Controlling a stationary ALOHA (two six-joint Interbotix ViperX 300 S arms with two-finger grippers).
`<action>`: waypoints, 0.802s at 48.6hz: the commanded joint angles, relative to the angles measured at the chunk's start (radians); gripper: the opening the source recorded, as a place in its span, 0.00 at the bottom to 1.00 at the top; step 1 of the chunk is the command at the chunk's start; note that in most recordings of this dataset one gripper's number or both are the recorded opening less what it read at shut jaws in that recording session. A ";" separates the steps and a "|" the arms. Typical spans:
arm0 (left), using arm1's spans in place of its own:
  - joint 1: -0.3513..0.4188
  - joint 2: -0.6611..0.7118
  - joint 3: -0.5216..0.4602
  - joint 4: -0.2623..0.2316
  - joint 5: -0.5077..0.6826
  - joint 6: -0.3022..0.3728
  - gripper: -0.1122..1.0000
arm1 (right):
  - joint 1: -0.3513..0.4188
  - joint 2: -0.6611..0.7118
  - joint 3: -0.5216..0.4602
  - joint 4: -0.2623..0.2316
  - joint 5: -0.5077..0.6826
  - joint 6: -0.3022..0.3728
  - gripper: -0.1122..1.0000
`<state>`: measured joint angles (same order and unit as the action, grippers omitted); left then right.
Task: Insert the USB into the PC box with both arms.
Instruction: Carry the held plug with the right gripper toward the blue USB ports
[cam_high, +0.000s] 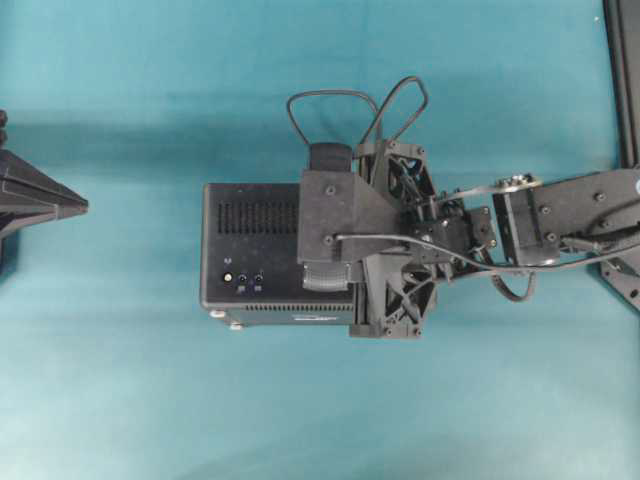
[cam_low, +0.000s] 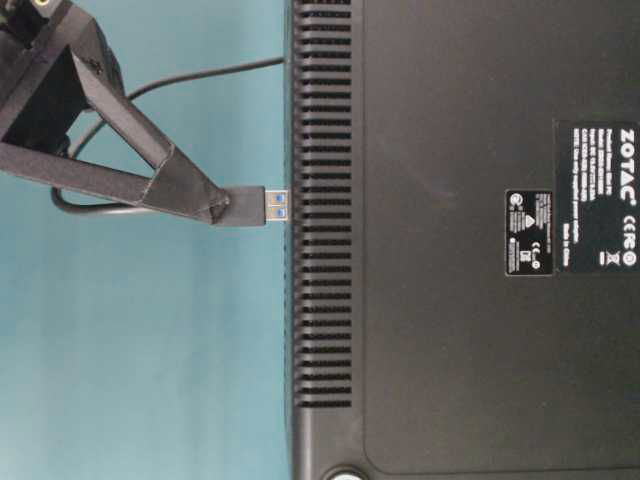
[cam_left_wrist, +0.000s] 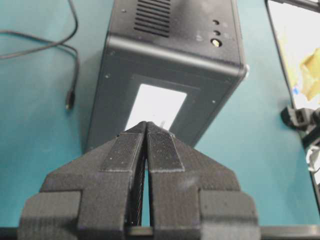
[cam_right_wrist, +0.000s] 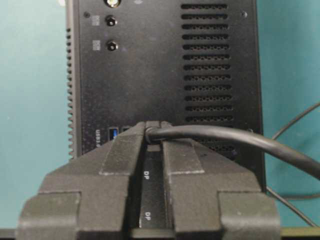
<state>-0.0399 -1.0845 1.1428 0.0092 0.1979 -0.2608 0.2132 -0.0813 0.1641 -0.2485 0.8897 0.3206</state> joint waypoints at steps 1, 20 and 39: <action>-0.002 0.005 -0.012 0.002 -0.011 0.000 0.10 | 0.005 -0.006 0.000 -0.002 0.006 0.009 0.18; -0.002 0.002 -0.015 0.002 -0.011 0.000 0.10 | -0.020 -0.008 0.008 -0.034 0.011 0.005 0.18; -0.002 0.002 -0.006 0.002 -0.011 -0.002 0.10 | 0.017 -0.006 -0.014 -0.025 0.011 0.011 0.18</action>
<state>-0.0399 -1.0876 1.1474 0.0092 0.1963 -0.2608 0.2224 -0.0782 0.1672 -0.2777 0.9035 0.3206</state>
